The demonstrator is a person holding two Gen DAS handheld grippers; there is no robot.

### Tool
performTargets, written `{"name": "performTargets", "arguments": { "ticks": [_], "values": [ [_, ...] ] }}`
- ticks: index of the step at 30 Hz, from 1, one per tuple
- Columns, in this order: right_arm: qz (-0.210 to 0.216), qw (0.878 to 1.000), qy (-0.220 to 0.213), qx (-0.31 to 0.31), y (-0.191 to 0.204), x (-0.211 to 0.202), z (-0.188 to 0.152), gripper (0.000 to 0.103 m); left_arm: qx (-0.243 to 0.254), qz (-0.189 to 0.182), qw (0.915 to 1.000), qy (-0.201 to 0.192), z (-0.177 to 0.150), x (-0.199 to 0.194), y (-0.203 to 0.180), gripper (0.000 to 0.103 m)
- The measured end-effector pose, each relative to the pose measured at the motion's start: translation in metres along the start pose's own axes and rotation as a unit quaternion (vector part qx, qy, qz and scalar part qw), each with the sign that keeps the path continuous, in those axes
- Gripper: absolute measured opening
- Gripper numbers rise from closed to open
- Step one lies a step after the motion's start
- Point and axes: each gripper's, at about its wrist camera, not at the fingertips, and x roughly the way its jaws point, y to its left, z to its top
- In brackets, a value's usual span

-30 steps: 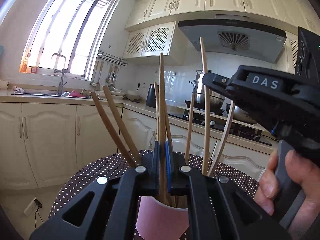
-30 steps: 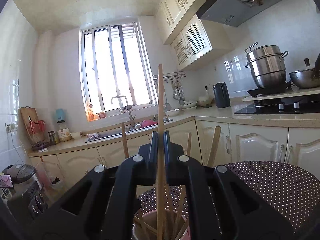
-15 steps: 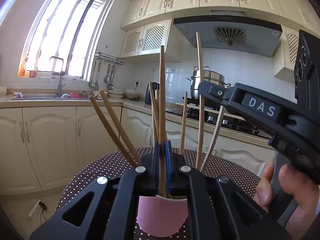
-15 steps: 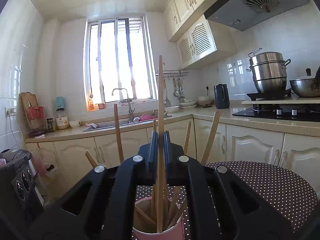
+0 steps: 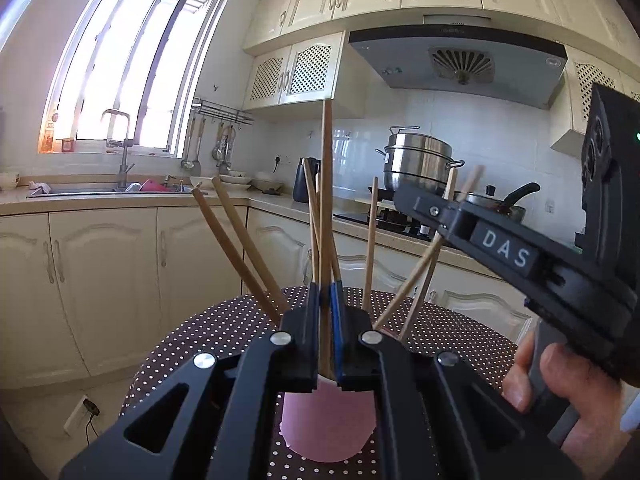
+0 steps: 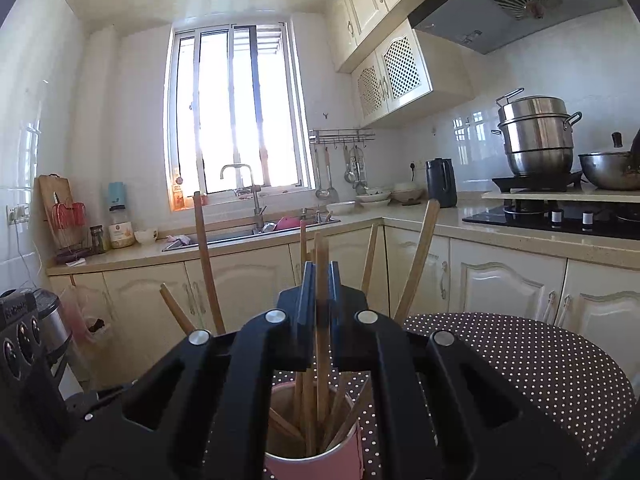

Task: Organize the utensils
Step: 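Lower the chopstick into the cup and open the right gripper, then move the open right gripper back over the last loose chopsticks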

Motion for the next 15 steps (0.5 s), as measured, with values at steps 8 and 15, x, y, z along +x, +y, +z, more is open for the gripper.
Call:
{"name": "performTargets", "arguments": {
  "ticks": [8, 15],
  "values": [
    [-0.008, 1.0, 0.018, -0.002, 0.003, -0.017, -0.006, 0.007, -0.006, 0.007, 0.9999, 0.013, 0.002, -0.004, -0.001, 0.028],
    [-0.015, 1.0, 0.011, -0.002, 0.009, -0.046, 0.001, 0.007, 0.0, 0.011, 0.9999, 0.001, 0.011, -0.025, -0.007, 0.039]
  ]
}}
